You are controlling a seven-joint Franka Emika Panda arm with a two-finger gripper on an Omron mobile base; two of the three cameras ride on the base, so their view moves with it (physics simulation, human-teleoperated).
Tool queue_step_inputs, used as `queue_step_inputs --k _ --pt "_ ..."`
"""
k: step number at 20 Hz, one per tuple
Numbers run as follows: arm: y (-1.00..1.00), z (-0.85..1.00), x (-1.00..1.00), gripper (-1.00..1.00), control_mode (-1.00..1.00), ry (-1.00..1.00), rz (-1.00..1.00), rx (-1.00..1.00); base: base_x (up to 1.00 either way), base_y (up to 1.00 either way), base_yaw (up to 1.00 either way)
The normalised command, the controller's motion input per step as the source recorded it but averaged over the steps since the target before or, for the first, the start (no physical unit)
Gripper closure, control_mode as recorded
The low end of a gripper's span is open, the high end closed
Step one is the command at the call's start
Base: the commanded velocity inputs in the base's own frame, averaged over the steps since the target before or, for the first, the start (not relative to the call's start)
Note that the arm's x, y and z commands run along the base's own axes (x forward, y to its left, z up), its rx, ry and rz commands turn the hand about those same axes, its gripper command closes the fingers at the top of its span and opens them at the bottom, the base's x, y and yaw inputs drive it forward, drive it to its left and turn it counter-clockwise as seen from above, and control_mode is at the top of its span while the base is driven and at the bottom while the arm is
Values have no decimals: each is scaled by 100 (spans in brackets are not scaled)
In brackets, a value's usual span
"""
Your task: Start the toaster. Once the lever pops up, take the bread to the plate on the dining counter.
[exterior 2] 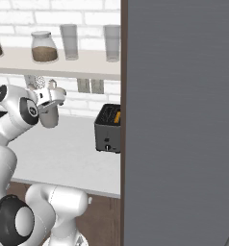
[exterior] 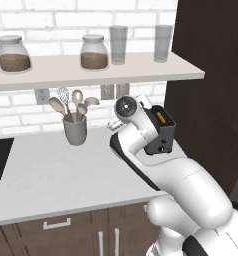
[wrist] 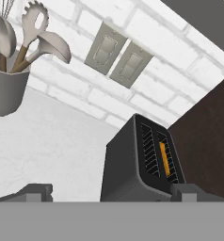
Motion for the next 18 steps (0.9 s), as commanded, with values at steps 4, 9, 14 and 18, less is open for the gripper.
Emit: queue_step_inputs --k 4,9,14,18 --pt "0 0 0 -100 -100 0 0 0 0 0 0" --pt "0 0 0 -100 -100 0 0 0 0 0 0" --pt "0 0 0 -100 -100 0 0 0 0 0 0" --pt "0 0 0 -100 -100 0 0 0 0 0 0"
